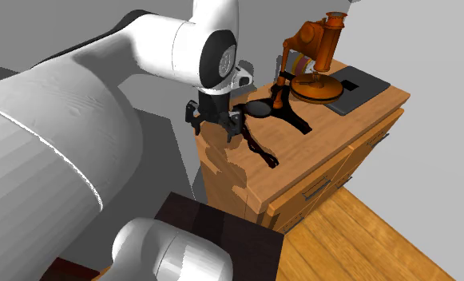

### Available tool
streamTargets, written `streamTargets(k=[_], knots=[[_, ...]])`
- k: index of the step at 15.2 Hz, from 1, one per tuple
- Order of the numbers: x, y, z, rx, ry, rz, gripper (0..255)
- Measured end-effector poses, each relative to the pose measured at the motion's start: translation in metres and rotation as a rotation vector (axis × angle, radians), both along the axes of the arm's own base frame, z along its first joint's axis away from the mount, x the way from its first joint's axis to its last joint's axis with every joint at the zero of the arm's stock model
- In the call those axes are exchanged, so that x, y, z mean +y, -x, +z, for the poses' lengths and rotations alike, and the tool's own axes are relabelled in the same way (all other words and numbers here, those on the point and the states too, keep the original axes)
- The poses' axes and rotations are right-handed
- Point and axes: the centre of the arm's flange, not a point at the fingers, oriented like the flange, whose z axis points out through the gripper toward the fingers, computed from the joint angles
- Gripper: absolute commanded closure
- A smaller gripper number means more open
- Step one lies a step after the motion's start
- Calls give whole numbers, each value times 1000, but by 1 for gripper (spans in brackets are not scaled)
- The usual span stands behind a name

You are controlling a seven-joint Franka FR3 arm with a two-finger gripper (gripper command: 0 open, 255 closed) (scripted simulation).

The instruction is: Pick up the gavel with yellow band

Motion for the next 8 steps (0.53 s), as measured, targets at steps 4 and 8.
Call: streamTargets(k=[4, 8], knots=[[-9, -17, -17, -9, -7, 41, 0], [-24, -52, -49, -28, -19, 119, 0]])
